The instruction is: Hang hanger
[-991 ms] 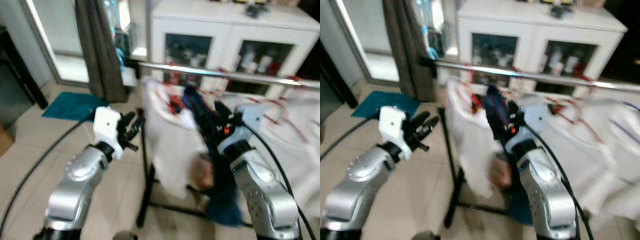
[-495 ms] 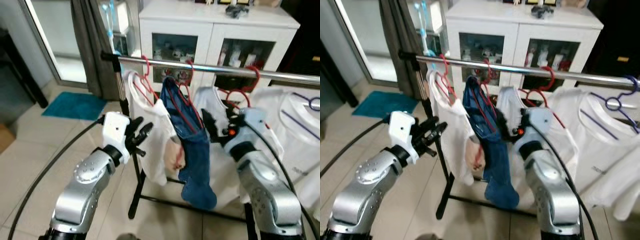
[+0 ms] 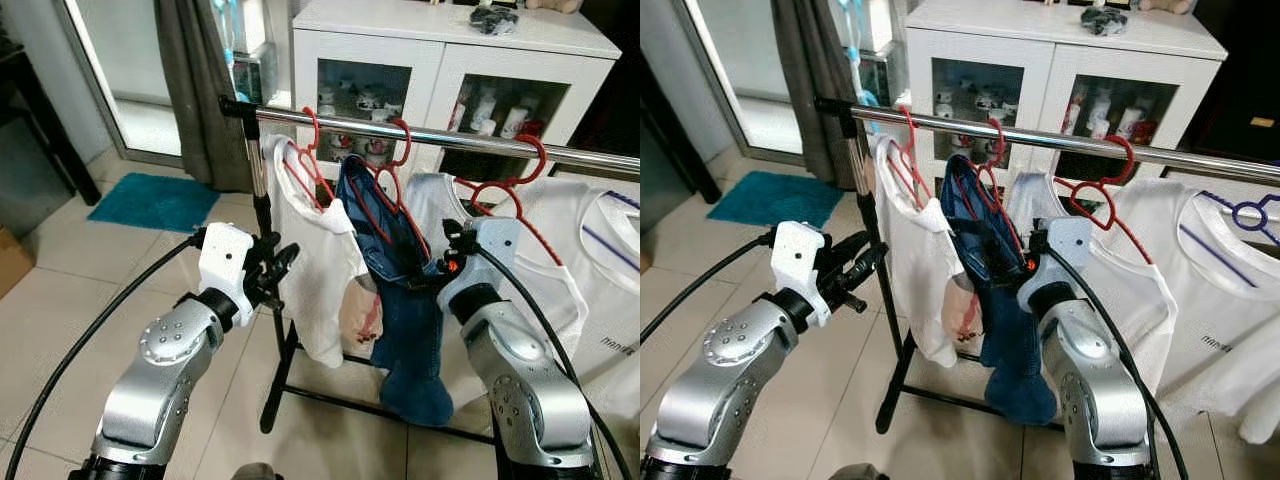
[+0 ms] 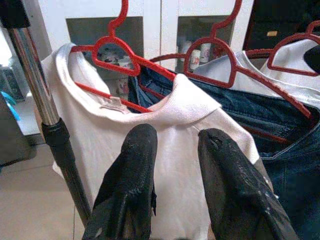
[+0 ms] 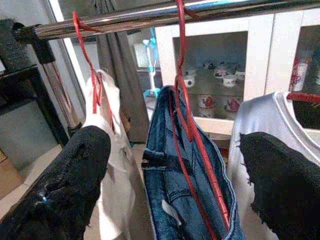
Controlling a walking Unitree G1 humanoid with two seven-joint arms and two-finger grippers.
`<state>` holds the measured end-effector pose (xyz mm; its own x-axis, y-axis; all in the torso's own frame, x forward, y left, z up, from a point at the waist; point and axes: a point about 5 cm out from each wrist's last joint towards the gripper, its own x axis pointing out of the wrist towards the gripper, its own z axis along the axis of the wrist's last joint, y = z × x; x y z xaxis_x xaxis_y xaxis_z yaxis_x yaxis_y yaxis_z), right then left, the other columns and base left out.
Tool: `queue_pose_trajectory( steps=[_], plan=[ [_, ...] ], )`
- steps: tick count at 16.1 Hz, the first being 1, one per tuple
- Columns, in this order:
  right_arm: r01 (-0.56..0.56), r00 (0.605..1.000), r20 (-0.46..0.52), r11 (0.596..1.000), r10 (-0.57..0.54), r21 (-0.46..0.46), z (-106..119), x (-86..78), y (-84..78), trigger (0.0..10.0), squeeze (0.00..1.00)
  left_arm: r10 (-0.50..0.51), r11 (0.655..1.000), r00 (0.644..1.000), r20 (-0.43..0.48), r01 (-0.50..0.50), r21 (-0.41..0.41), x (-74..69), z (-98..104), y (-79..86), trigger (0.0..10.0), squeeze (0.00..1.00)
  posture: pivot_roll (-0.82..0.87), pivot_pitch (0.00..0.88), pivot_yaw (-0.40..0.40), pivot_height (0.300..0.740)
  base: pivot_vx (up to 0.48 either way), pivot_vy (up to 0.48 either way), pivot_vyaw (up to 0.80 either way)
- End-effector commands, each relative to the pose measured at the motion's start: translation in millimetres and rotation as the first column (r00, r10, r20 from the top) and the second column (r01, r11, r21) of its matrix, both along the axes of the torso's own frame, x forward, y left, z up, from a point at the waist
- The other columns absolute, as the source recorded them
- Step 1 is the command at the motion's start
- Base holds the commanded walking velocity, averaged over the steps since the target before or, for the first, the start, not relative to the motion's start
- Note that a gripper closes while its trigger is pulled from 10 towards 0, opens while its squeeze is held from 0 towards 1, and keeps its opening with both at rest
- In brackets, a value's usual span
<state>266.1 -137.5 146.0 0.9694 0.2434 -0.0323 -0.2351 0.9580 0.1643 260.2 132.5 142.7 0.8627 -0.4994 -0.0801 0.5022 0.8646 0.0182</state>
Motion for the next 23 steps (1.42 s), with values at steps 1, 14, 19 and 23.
queue_pose_trajectory(
  steps=[1,14,19,23],
  plan=[
    [0.008,1.000,-0.004,0.999,-0.008,-0.031,2,6.1,-0.6,10.0,1.00,-0.029,1.000,1.000,-0.001,0.029,0.007,0.0,2,-2.3,10.0,0.00,0.13,0.000,0.022,0.740,0.000,0.000,0.00],
    [-0.150,0.987,-0.089,0.972,0.136,-0.183,20,60.3,5.2,10.0,1.00,-0.304,0.948,0.952,-0.044,0.307,0.084,-13.6,3,3.5,10.0,0.00,0.13,0.000,0.035,0.740,0.000,0.000,0.00],
    [-0.148,0.983,-0.139,0.965,0.119,-0.218,19,92.7,11.7,10.0,0.00,-0.366,0.926,0.928,-0.061,0.370,0.078,-17.3,6,9.6,10.0,0.00,0.14,0.000,0.047,0.740,0.000,0.000,0.00],
    [-0.109,0.980,-0.185,0.968,0.067,-0.225,16,113.7,10.5,10.0,0.00,-0.379,0.920,0.924,-0.057,0.383,0.083,-15.7,7,8.0,10.0,0.00,0.14,0.000,0.050,0.740,0.000,0.000,0.00]
  ],
)
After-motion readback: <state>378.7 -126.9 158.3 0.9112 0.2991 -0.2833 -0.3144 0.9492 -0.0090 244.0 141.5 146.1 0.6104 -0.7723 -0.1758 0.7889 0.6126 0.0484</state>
